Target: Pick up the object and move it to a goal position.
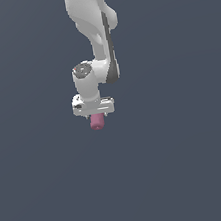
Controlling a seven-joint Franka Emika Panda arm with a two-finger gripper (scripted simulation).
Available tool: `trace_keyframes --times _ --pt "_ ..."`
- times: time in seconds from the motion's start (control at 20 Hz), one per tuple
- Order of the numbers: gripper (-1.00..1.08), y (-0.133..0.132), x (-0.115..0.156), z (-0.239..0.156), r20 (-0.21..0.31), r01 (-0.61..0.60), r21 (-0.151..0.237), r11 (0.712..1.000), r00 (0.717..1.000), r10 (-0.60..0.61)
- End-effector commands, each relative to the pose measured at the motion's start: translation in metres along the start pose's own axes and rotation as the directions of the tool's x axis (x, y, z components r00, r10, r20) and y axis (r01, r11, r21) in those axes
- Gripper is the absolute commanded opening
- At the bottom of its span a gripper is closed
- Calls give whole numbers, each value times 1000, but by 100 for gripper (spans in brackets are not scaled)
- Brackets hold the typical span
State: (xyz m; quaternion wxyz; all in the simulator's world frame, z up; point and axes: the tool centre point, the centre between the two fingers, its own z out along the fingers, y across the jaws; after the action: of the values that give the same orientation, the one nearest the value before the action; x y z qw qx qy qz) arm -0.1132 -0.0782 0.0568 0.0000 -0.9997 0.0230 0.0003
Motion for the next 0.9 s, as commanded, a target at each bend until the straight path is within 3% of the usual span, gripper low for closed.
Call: trace_keyframes --times 0.0,0.25,0.3,0.85 --pt "100 0 0 9 -1 0 0 1000 1000 0" --pt "100 0 0 16 -1 0 0 1000 1000 0" --pt "-100 0 0 16 -1 0 0 1000 1000 0" --pt "-100 1 0 14 -2 -1 0 1000 1000 1"
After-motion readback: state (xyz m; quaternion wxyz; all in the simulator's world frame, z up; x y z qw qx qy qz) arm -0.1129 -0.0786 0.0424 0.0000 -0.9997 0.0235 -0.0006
